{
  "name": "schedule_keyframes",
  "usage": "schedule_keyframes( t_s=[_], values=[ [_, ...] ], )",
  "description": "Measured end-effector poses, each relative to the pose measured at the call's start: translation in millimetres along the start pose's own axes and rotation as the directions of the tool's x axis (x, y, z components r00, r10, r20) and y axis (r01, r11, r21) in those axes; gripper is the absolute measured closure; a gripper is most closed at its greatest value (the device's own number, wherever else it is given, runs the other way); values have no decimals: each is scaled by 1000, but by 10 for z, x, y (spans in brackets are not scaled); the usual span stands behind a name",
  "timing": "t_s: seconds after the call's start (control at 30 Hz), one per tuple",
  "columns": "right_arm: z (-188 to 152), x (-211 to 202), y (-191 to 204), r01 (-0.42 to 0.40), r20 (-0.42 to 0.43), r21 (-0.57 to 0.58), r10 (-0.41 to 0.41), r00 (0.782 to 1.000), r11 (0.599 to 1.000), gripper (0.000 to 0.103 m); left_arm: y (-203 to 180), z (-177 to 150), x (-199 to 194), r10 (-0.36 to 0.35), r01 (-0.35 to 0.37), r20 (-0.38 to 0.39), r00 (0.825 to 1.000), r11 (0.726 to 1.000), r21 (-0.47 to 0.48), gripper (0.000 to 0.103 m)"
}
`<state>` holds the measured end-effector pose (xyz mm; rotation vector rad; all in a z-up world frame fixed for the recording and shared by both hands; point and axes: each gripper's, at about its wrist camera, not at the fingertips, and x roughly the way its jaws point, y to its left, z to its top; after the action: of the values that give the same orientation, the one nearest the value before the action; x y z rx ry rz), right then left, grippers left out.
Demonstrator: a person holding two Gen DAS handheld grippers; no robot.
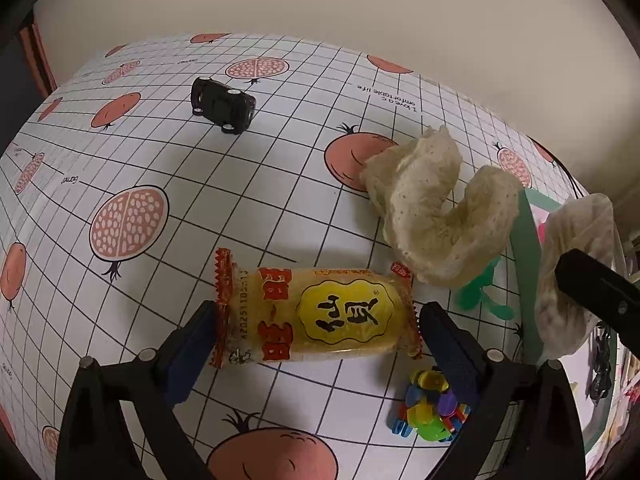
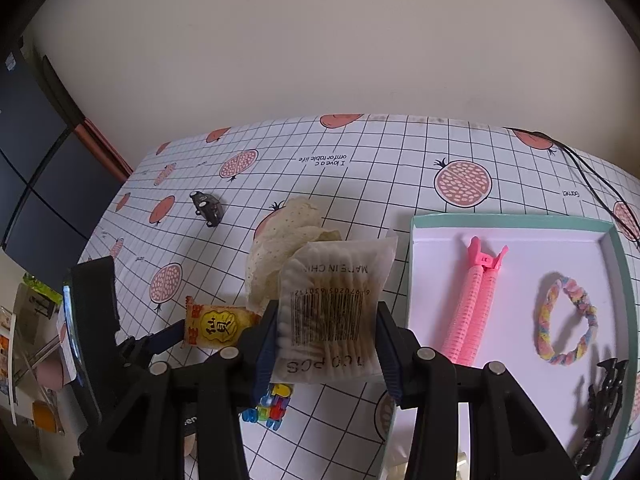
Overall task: Organize objects
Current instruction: 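Grasp the cotton swab bag with the right gripper while the left grasps the yellow snack packet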
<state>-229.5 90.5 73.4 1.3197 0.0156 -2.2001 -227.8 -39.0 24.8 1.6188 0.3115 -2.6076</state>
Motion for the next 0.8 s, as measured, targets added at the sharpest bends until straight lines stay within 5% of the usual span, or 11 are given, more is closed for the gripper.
schedule_keyframes(
  t_s=[0.3,0.8],
  values=[
    [0,-32,18,3,-2,-7,-3,1000,1000,56,83,39,-78,-7,7,3,1000,1000,-13,17],
    [30,-255,44,-6,26,-23,7,1000,1000,56,276,210,-541,15,-8,95,995,997,-78,19]
  ],
)
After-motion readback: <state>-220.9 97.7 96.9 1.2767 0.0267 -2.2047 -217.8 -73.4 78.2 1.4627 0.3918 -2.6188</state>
